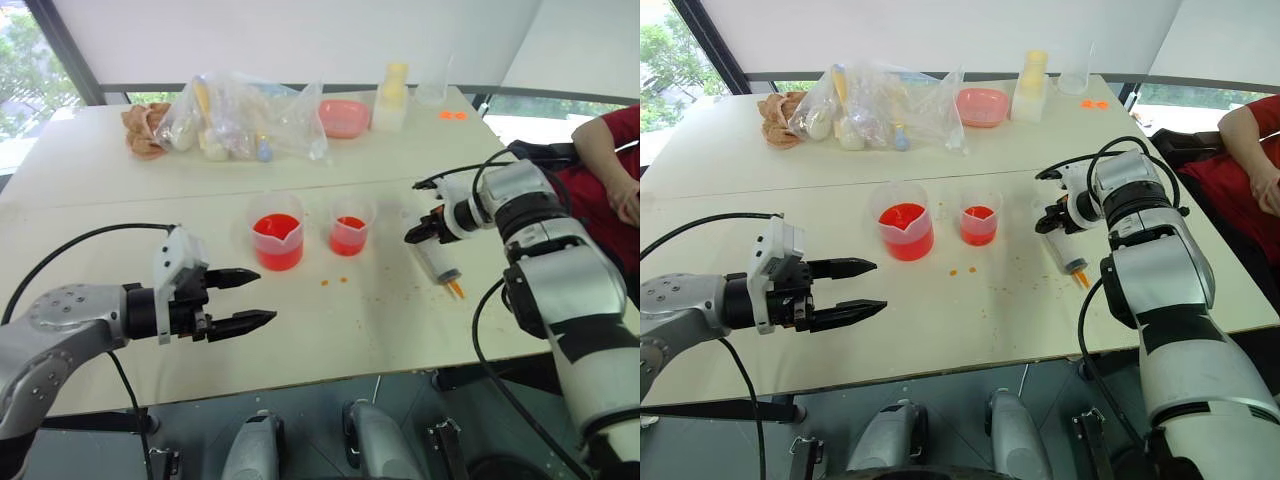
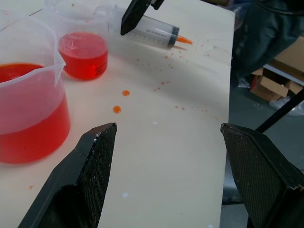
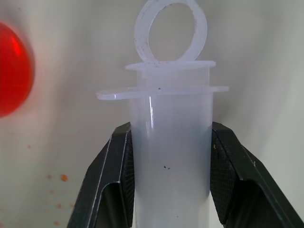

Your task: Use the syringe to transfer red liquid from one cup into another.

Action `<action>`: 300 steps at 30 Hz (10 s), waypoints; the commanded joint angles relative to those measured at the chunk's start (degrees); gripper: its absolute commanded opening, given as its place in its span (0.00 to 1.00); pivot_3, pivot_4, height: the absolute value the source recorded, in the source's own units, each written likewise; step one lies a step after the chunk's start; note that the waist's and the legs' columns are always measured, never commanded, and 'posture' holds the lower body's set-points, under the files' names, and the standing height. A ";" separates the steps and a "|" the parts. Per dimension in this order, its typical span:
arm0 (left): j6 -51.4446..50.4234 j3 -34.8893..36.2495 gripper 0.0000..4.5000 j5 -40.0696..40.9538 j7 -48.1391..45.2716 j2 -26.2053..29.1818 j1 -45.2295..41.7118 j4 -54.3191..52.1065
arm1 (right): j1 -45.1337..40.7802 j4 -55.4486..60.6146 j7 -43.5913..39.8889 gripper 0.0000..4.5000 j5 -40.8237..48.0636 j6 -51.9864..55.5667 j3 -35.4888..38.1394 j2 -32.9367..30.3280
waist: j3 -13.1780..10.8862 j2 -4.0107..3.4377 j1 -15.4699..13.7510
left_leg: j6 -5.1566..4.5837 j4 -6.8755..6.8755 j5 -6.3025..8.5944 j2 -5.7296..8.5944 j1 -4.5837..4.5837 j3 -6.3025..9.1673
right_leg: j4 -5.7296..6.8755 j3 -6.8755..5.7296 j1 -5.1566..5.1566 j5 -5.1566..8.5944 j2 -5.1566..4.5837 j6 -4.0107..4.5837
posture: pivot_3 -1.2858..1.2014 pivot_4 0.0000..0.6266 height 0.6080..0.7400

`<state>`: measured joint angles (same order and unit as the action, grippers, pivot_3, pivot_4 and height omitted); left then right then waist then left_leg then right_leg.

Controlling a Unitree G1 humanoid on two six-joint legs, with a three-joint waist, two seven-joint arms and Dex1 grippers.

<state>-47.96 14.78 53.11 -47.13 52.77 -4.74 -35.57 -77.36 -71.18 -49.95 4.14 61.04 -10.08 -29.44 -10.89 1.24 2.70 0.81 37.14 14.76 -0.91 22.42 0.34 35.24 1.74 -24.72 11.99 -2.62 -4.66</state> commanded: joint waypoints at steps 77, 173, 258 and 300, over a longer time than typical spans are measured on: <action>27.40 -9.81 0.82 -32.63 -3.64 -10.71 -48.30 45.16 | 28.29 55.58 18.49 0.33 10.30 -51.74 2.80 34.69 | -0.10 -0.12 -0.20 | 0.18 0.16 -0.12 0.03 0.92 0.22 | 0.93 -0.23 -1.14 -0.17 -0.04 -0.31 | 0.52 0.24 1.00; 16.07 -7.24 0.86 -19.86 -8.02 -13.53 -41.48 37.89 | 33.74 78.23 30.78 0.33 19.45 -36.08 17.72 20.82 | -0.09 -0.10 -0.09 | 0.40 0.18 -0.26 0.05 0.87 0.32 | 0.95 -0.26 -1.04 -0.18 -0.02 -0.29 | 0.52 0.24 1.00; 41.44 -16.67 0.01 -40.47 -13.86 -42.69 -59.96 68.67 | 31.72 74.60 32.05 0.33 14.51 -46.99 14.86 22.10 | -0.10 -0.07 -0.32 | 0.39 0.22 -0.26 0.09 0.92 0.34 | 0.95 -0.26 -1.03 -0.18 -0.03 -0.32 | 0.52 0.24 1.00; 9.18 -18.30 0.77 -21.02 -4.67 -15.87 -13.55 3.76 | 25.77 43.81 26.88 0.33 26.21 10.92 17.61 -4.71 | -0.09 -0.12 -1.77 | 0.37 0.30 -0.27 0.06 0.69 0.22 | 0.72 -0.08 -0.69 -0.15 0.03 -0.30 | 0.52 0.24 1.00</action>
<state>-39.86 -3.66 31.89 -52.29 37.06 -17.90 -30.52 -50.01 -26.45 -22.03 31.82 74.71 7.54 -33.93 -10.98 1.11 0.93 1.19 37.44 14.49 -0.85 23.10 0.56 35.95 1.67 -25.41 11.84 -2.59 -4.96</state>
